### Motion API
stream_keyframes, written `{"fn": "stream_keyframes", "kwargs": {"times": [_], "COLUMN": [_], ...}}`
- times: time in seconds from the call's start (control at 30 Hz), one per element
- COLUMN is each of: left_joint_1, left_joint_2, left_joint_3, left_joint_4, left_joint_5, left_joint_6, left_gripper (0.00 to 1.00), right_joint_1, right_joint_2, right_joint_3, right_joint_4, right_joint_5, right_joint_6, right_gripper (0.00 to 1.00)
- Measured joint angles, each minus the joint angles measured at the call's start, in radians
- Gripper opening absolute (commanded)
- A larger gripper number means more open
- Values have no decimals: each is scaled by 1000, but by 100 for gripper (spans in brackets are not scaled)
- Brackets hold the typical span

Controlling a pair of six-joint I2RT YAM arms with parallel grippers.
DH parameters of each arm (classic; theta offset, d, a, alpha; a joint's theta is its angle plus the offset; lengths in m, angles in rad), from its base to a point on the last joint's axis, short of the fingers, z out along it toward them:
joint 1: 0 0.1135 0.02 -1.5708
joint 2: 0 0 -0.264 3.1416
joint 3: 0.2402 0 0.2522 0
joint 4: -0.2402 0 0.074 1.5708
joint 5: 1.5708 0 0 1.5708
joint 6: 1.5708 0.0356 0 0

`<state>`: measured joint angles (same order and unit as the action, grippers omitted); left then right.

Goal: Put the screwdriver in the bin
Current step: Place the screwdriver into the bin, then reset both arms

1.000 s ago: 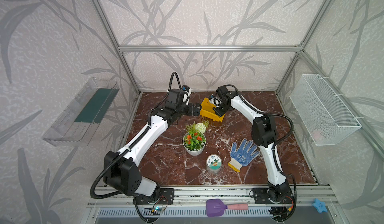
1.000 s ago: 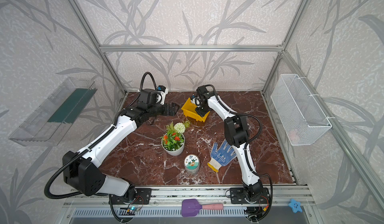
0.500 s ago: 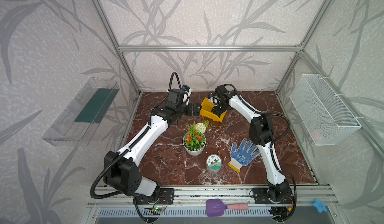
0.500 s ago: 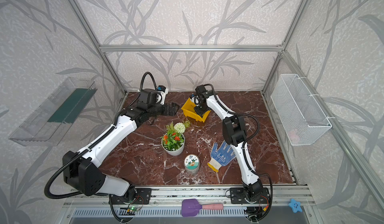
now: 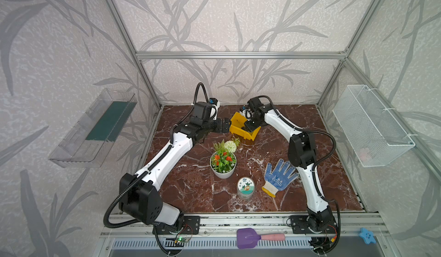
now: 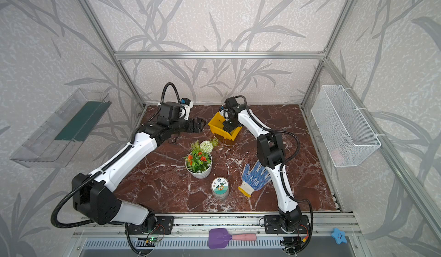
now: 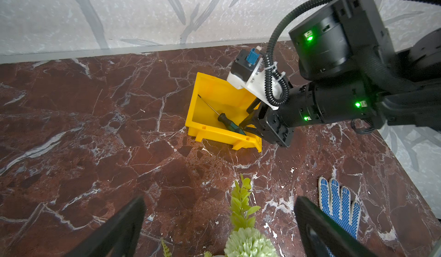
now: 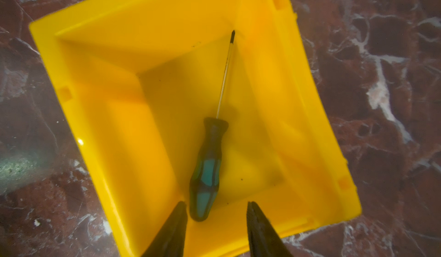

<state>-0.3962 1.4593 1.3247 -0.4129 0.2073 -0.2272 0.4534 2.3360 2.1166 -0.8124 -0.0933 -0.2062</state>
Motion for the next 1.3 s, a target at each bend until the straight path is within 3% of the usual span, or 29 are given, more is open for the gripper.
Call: {"fn": "stream_keyframes", "kwargs": {"times": [0.1, 0.3, 0.37, 0.47, 0.6, 0.7, 0.93, 1.07, 1.3], "left_joint_1": [0, 4, 4, 9, 25, 56, 216, 296, 347], "left_joint_2": [0, -12, -26, -64, -136, -180, -247, -297, -306], "left_joint_3": [0, 0, 0, -21, -87, -136, -262, -394, -563], "left_joint_4": [0, -3, -5, 7, 42, 84, 174, 238, 360], "left_joint_5": [-3, -36, -58, -97, -159, -217, -351, -476, -682], "left_joint_6": [0, 16, 30, 52, 71, 71, 12, -5, -52], "left_gripper": [99, 99, 99, 99, 99, 99, 99, 99, 99], "right_joint_1": [-1, -18, -35, -77, -161, -232, -338, -339, -339], "right_joint_2": [-85, -305, -385, -505, -667, -785, -957, -984, -1020], "right_joint_3": [-87, -277, -349, -470, -670, -839, -1196, -1302, -1440], "right_joint_4": [61, 236, 303, 405, 562, 687, 939, 984, 1011], "right_joint_5": [20, 48, 53, 60, 73, 86, 198, 264, 378], "right_joint_6": [19, 89, 125, 186, 288, 372, 498, 509, 513], "right_gripper": [48, 72, 73, 85, 90, 100, 100, 99, 99]}}
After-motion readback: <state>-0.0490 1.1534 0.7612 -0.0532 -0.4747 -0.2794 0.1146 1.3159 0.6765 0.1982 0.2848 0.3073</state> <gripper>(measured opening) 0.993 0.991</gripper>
